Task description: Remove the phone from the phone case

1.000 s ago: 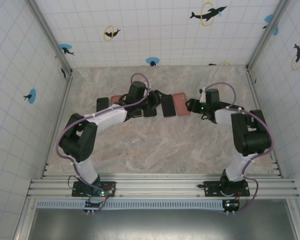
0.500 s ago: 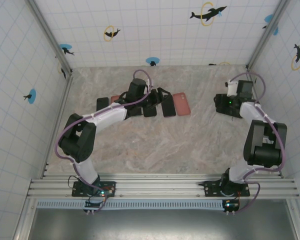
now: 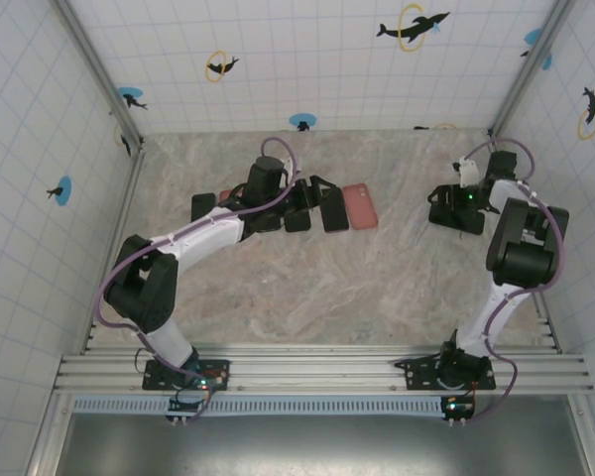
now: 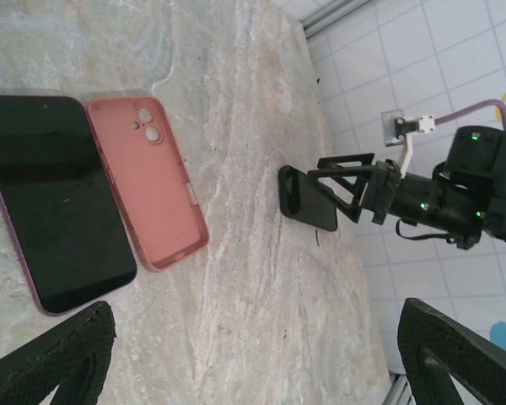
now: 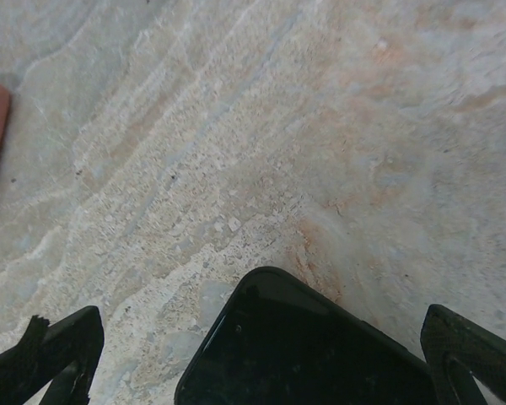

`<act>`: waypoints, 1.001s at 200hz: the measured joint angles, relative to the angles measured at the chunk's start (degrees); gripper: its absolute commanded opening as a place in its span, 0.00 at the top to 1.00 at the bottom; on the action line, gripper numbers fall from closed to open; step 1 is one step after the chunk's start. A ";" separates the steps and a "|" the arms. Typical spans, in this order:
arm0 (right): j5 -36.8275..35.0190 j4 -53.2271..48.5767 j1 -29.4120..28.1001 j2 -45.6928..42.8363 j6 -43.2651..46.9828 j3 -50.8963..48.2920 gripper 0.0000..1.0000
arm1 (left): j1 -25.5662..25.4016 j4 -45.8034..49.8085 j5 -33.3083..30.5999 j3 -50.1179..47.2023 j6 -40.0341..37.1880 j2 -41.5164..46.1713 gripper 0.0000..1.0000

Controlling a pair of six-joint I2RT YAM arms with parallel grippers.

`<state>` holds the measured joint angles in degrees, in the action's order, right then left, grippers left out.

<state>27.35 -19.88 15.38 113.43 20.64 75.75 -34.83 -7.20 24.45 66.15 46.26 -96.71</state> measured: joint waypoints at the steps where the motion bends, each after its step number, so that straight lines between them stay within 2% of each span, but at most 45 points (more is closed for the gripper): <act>1: 0.02 -0.07 0.00 0.15 0.00 0.11 0.01 | 0.00 0.02 0.00 -0.04 0.00 0.02 0.11; 77: -2.10 -3.98 -0.02 4.72 -0.33 6.14 0.01 | 0.00 0.79 0.07 -1.66 -1.09 0.72 0.10; 200: -7.54 -7.28 -2.32 5.49 0.72 6.36 0.01 | 0.02 1.07 0.66 -1.66 -1.44 0.74 0.10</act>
<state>19.81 -27.16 13.06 118.91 21.37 82.11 -34.81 -6.13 25.10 64.49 44.82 -95.96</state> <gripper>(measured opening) 0.991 0.895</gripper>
